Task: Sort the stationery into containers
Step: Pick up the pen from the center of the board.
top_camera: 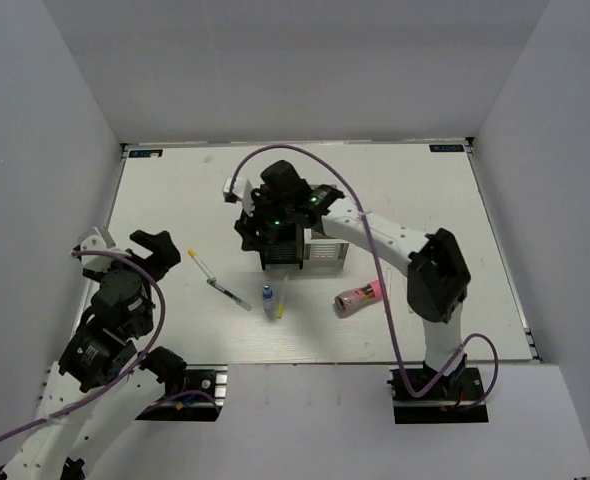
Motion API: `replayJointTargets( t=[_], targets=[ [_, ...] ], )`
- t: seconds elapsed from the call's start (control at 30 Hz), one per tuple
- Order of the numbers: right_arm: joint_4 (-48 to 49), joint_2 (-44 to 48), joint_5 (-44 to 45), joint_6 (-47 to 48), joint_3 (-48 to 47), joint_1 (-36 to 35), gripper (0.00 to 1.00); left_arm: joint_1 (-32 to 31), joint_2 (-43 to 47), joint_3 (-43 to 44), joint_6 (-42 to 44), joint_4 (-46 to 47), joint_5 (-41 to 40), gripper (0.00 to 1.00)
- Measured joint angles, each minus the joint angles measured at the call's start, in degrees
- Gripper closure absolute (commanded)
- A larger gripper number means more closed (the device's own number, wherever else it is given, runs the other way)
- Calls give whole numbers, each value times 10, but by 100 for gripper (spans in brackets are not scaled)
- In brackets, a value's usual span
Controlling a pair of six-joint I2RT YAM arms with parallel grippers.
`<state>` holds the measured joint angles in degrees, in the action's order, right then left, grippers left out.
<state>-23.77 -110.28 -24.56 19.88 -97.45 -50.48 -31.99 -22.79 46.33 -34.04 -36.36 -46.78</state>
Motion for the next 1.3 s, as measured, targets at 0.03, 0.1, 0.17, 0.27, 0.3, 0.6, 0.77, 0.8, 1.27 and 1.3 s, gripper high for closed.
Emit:
replayJointTargets(
  t=[0.03, 0.1, 0.17, 0.27, 0.3, 0.6, 0.77, 0.8, 1.27, 1.3],
  targets=[
    [3, -16, 14, -7, -12, -7, 34, 0, 7, -2, -1, -2, -6, 1],
    [3, -39, 45, -21, -21, -21, 34, 0, 23, -7, -1, -2, -14, 1],
    [3, -57, 77, -35, -21, -40, 33, 0, 39, -10, -1, -4, -21, 1],
    [5, -72, 116, -47, -18, -71, 32, 0, 55, -11, 2, 0, -25, 1],
    [9, -74, 126, -49, -14, -82, 32, 0, 58, -13, 3, 3, -27, 1],
    [16, -143, 188, -64, -29, -148, 30, 0, 40, -17, 6, 4, -31, 1],
    [16, -187, 236, -73, -30, -170, 30, 0, 40, -17, 7, 6, -30, 1],
    [22, -191, 241, -75, -31, -173, 30, 0, 40, -17, 8, 6, -29, 1],
    [1, -239, 217, -74, -107, -179, 41, 0, 40, -17, 19, 11, -15, 1],
    [-2, -240, 213, -74, -110, -179, 41, 0, 39, -17, 19, 12, -14, 1]
  ],
)
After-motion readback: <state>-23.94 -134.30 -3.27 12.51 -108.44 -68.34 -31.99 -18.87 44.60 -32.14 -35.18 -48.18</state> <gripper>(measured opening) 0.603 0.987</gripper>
